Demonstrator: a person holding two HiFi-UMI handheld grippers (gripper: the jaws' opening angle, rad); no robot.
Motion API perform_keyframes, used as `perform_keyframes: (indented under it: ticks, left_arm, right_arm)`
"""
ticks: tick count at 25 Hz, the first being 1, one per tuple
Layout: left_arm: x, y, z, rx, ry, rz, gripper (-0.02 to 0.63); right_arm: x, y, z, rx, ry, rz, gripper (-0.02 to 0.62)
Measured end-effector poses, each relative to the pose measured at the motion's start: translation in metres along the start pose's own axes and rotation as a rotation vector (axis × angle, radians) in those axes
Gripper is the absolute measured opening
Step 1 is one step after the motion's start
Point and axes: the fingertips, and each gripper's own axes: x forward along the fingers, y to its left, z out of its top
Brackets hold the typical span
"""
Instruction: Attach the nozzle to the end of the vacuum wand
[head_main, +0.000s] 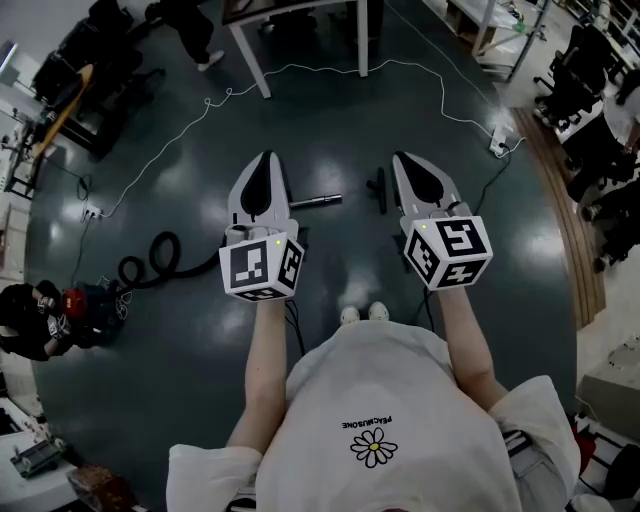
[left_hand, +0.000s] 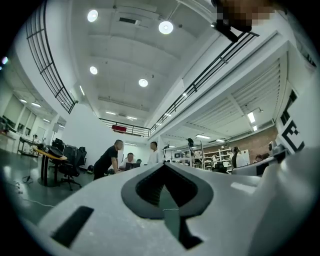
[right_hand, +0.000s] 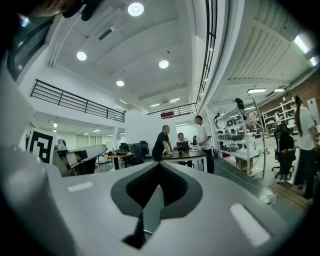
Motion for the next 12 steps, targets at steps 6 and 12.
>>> perform_keyframes:
  ticks: [6, 12]
  left_arm:
    - [0.006, -0.009, -0.010, 0.000, 0.018, -0.003, -0.002]
    - [0.005, -0.004, -0.022, 0.003, 0.042, 0.030, -0.003]
  right_arm:
    - [-0.002, -0.018, -0.004, 0.041, 0.000, 0.017, 0.005]
    - [-0.004, -0.037, -0.014, 0.077, 0.002, 0.043, 0.005]
